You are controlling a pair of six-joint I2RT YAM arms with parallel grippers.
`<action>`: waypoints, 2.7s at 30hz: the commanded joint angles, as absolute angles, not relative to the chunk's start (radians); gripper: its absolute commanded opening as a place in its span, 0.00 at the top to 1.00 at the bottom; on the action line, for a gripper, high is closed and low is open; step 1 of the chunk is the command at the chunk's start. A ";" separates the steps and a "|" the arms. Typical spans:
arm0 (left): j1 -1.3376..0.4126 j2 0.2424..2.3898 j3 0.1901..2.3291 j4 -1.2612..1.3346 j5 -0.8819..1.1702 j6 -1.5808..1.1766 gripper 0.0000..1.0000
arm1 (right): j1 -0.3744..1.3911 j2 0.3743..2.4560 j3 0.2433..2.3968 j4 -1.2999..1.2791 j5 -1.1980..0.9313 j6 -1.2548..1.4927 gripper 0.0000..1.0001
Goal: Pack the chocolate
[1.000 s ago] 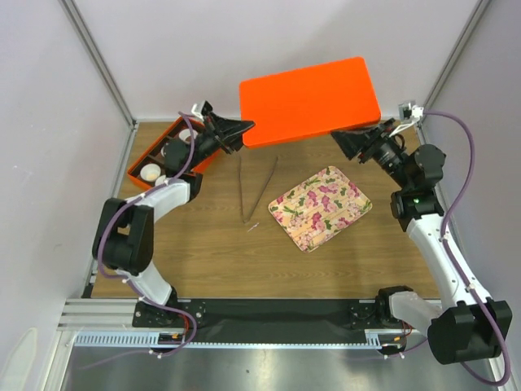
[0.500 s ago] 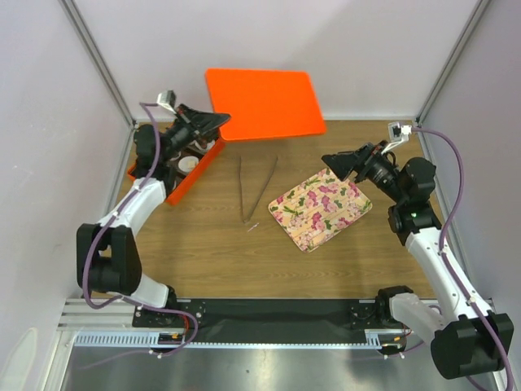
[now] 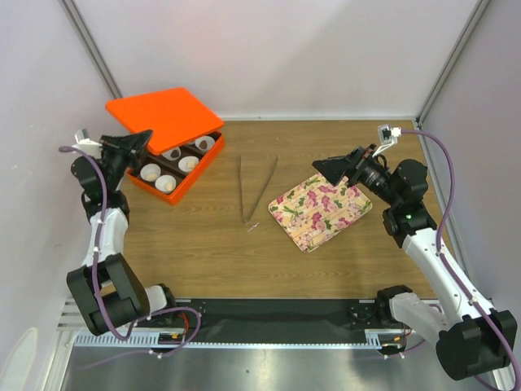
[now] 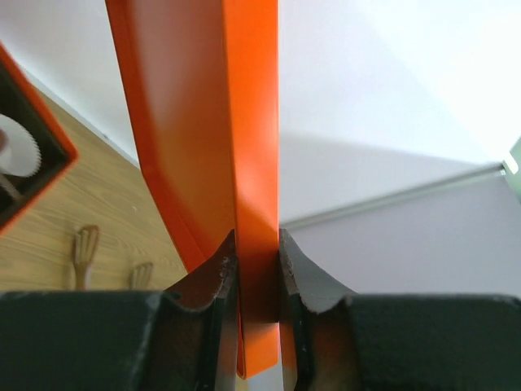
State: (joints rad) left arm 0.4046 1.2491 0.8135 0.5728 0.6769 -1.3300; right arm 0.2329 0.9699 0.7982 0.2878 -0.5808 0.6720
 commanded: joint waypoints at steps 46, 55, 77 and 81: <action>0.377 1.729 0.673 1.305 0.508 -1.500 1.00 | 0.241 1.037 0.831 0.163 -0.551 0.453 0.00; 0.390 1.721 0.637 1.295 0.492 -1.474 1.00 | 0.242 1.028 0.830 0.147 -0.540 0.445 0.00; 0.428 1.700 0.551 1.189 0.480 -1.394 0.67 | 0.245 1.020 0.822 0.112 -0.525 0.431 0.00; 0.434 1.689 0.541 1.155 0.472 -1.374 0.62 | 0.247 1.015 0.822 0.104 -0.525 0.431 0.00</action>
